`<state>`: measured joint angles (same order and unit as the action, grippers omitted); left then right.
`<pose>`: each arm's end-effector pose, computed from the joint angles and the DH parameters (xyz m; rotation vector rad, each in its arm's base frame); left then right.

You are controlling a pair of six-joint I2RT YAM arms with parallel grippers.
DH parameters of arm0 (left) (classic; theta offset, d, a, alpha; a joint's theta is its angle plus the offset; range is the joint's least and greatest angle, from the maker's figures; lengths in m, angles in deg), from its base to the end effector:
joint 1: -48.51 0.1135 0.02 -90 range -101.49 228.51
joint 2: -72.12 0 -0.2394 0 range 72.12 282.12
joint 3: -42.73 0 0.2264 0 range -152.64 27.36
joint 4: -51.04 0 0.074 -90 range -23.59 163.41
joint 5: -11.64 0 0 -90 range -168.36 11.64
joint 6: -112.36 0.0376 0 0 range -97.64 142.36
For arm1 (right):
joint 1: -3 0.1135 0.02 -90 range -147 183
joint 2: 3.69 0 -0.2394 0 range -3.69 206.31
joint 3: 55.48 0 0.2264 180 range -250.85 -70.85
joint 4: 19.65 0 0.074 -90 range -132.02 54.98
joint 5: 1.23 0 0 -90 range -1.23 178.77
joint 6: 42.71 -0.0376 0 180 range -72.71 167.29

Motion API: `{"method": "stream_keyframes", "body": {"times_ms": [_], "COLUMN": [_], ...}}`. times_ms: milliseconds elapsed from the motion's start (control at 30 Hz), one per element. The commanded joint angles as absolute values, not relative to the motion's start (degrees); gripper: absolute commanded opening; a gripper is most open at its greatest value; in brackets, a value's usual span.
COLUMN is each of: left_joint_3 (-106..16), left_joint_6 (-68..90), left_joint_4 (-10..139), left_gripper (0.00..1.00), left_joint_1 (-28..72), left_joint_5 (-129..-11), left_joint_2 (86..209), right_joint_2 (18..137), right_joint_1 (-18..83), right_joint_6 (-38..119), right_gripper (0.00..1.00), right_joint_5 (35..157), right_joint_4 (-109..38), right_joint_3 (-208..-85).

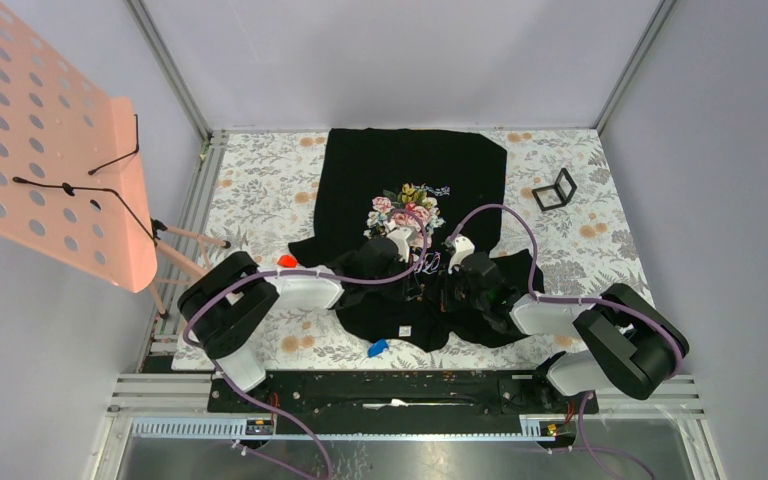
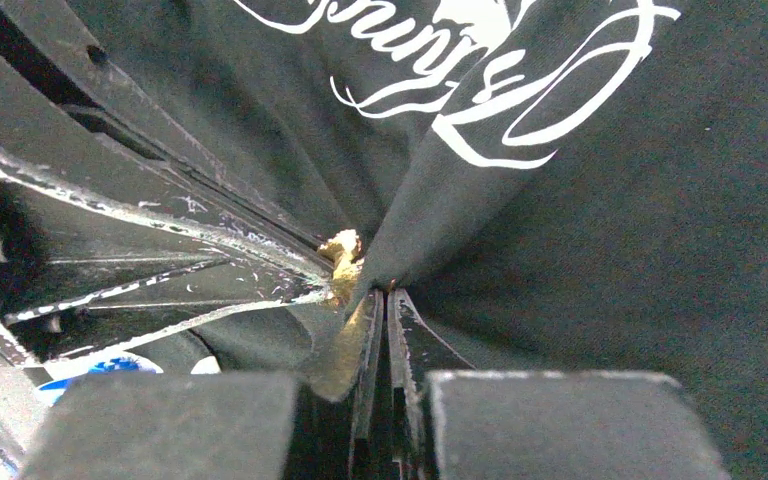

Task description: Pin the brooch onto the clothing

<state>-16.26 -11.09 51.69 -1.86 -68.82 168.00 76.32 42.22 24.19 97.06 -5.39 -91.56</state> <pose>0.1953 -0.2456 0.1481 0.4506 2.3587 -0.9386 0.1811 0.1548 0.1372 -0.3975 2.1505 0.7926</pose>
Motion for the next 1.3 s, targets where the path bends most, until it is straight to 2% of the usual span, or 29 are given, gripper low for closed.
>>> {"method": "stream_keyframes", "body": {"times_ms": [0,333,500,733,833,1000,1267], "left_joint_3": [-19.84,-20.5,-15.78,-9.72,-7.54,-4.62,-3.55], "left_joint_6": [-10.6,-9.65,-11.21,-13.47,-14.08,-14.61,-15.05], "left_joint_4": [52.24,52.52,48.05,37.98,34.41,29.75,27.8], "left_gripper": [0.0,0.0,0.0,0.0,0.0,0.0,0.0], "left_joint_1": [-1.69,-1.72,-1.57,-1.57,-1.58,-1.54,-1.52], "left_joint_5": [-65.64,-63.99,-67.88,-68.07,-69.03,-70.79,-70.89], "left_joint_2": [170.42,171.77,168.33,166.11,165.04,163.13,162.92], "right_joint_2": [76.89,77.26,72.17,59.67,55.24,54.21,65.62], "right_joint_1": [43.49,44.78,44.77,44.72,44.56,43.06,43.08], "right_joint_6": [25.42,25.96,25.0,22.1,19.51,13.2,9.46], "right_gripper": [0.01,0.04,0.18,0.49,0.55,0.55,0.47], "right_joint_5": [102.1,99.99,95.08,88.35,81.6,76.34,85.18], "right_joint_4": [-0.69,-2.89,-5.3,-11.33,-19.22,-32.31,-26.25], "right_joint_3": [-92.38,-93.51,-91.81,-89.2,-90.49,-93.72,-95.11]}}
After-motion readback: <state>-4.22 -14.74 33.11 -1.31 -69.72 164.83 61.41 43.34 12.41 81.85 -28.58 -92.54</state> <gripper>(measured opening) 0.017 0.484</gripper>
